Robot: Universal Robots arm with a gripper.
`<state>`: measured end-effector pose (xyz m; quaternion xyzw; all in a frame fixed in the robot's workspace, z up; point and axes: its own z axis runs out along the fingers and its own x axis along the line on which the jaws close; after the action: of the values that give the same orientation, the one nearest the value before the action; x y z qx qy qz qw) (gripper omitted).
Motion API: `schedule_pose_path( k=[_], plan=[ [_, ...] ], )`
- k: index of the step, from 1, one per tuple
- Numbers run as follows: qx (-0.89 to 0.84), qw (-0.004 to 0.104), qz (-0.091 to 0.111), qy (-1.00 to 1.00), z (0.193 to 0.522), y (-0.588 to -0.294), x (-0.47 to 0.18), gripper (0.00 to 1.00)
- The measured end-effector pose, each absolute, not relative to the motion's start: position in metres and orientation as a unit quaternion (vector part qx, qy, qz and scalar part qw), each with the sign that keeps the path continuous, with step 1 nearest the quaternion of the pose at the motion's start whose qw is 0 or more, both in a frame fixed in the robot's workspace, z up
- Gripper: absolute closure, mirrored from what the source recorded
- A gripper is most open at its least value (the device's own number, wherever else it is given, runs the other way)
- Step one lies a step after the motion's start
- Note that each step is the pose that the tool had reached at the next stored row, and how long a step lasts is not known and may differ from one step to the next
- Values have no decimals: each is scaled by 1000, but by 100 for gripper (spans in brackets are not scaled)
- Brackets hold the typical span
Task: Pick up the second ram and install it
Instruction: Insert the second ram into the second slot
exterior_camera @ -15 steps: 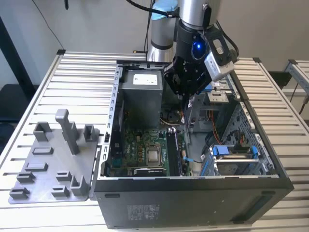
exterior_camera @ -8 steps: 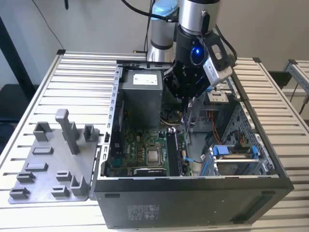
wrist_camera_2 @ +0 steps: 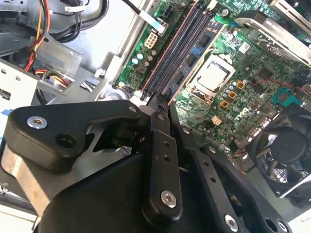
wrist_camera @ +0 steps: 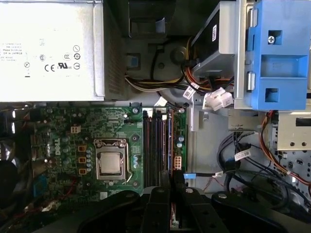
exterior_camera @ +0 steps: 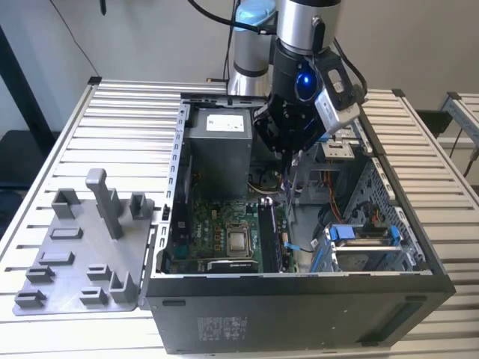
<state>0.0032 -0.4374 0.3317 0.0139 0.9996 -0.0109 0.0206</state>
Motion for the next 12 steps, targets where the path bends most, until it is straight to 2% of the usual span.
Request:
schedule_pose_path(
  k=[12],
  plan=[
    [14, 20, -10, 1000, 312, -438, 3, 86]
  ],
)
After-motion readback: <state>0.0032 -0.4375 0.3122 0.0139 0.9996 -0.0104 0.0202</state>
